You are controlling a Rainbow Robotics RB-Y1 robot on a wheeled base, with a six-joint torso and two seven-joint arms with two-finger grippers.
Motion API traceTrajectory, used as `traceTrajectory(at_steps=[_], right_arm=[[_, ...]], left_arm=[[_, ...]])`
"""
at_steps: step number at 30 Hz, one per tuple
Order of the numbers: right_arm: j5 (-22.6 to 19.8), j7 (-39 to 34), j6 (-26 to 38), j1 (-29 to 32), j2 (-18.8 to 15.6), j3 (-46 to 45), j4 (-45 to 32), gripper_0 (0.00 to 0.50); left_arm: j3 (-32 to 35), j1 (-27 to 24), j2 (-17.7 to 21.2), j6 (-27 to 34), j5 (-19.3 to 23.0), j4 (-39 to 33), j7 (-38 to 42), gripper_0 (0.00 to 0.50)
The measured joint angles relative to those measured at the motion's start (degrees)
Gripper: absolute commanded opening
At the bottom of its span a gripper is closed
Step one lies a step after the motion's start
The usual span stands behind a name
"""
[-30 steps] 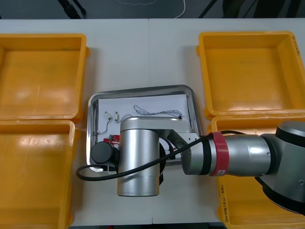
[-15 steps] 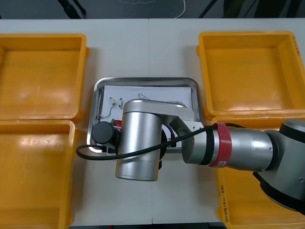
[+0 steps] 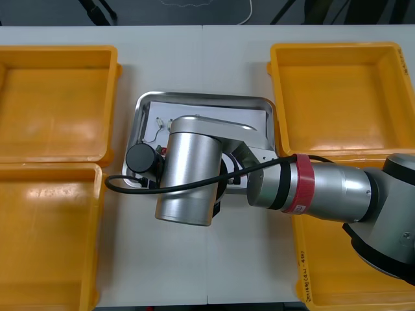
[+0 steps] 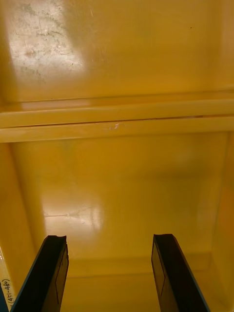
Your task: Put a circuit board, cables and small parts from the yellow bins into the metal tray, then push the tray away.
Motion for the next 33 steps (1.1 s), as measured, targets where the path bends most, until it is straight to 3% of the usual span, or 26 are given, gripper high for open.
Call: traceTrajectory(at_steps=[13,24,33], right_arm=[[3.23,0.37,-3.13,-2.0,0.59,-1.91,3.37,0.0],[4.25,1.27,-9.58,-3.2,0.79,-1.91,8.43,0.0],[5.17,5.12,-12.52,-5.64,0.82,-1.92,11.69,0.0]], left_arm=[[0.0,0.0,0.0,0.0,0.0,0.0,0.0,0.5],[0.0,0.0,0.0,0.0,0.0,0.0,0.0,0.5],[0.0,0.0,0.0,0.0,0.0,0.0,0.0,0.5]])
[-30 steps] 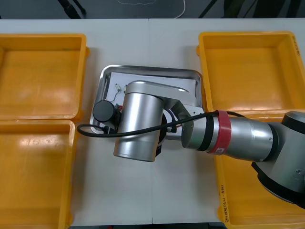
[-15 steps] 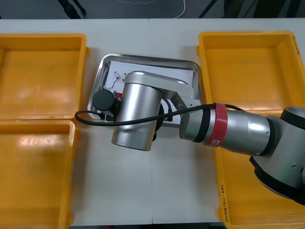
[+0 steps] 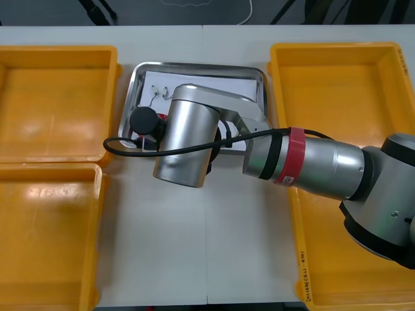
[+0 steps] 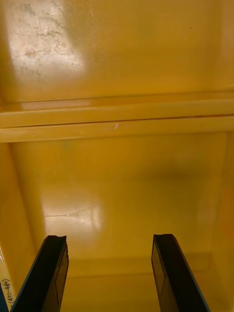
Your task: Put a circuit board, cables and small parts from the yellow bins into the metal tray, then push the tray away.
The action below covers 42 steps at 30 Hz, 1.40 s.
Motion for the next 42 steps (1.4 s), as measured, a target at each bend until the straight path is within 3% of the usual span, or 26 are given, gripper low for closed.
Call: traceTrajectory(at_steps=[26,42], right_arm=[[5.51,3.28,-9.41,-2.9,0.25,-0.35,8.12,0.0],[6.26,6.73,-16.87,-4.5,0.35,-0.35,15.91,0.0]], left_arm=[[0.0,0.0,0.0,0.0,0.0,0.0,0.0,0.5],[0.0,0.0,0.0,0.0,0.0,0.0,0.0,0.5]])
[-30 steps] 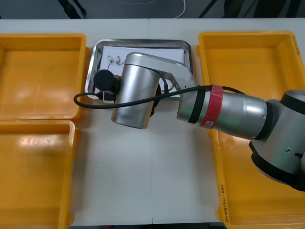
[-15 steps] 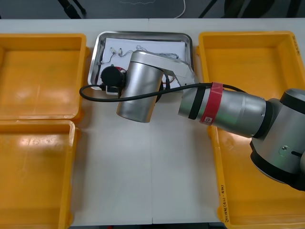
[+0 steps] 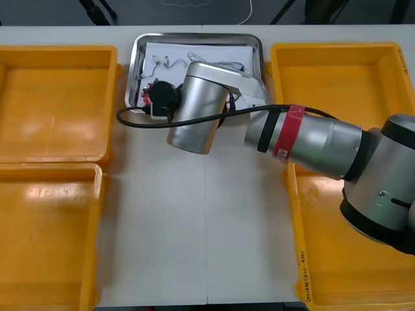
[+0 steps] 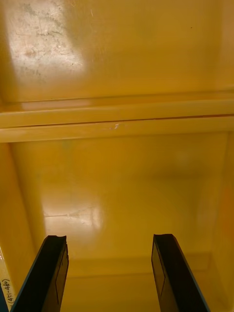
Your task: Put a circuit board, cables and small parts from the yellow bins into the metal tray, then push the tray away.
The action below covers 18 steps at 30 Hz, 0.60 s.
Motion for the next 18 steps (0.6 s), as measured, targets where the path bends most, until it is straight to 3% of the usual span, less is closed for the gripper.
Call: traceTrajectory(at_steps=[18], right_arm=[[1.8,0.16,-6.96,-0.11,0.05,0.0,5.61,0.0]], left_arm=[[0.0,0.0,0.0,0.0,0.0,0.0,0.0,0.5]])
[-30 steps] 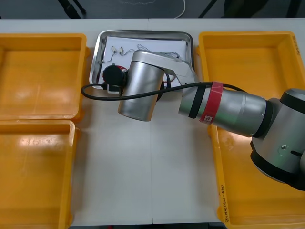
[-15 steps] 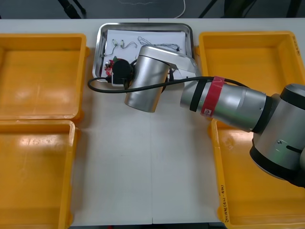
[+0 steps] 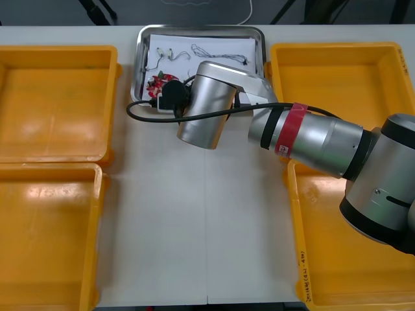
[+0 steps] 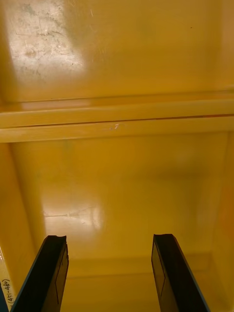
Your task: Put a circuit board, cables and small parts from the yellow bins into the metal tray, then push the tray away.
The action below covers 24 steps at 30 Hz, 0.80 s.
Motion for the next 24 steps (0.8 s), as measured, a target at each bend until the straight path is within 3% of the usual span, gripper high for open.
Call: traceTrajectory(at_steps=[16,17,18,19,21,24], right_arm=[[1.56,2.12,-2.24,0.0,0.01,0.0,0.02,0.0],[1.77,2.12,-2.24,0.0,0.01,0.0,0.02,0.123],[1.93,2.12,-2.25,0.0,0.01,0.0,0.02,0.212],[2.15,2.12,-2.27,0.0,0.02,0.0,0.02,0.249],[2.75,2.12,-2.35,0.0,0.04,0.0,0.02,0.396],[3.15,2.12,-2.53,-0.02,0.06,0.0,0.02,0.478]], left_arm=[[0.0,0.0,0.0,0.0,0.0,0.0,0.0,0.5],[0.0,0.0,0.0,0.0,0.0,0.0,0.0,0.5],[0.0,0.0,0.0,0.0,0.0,0.0,0.0,0.5],[0.0,0.0,0.0,0.0,0.0,0.0,0.0,0.5],[0.0,0.0,0.0,0.0,0.0,0.0,0.0,0.5],[0.0,0.0,0.0,0.0,0.0,0.0,0.0,0.5]])
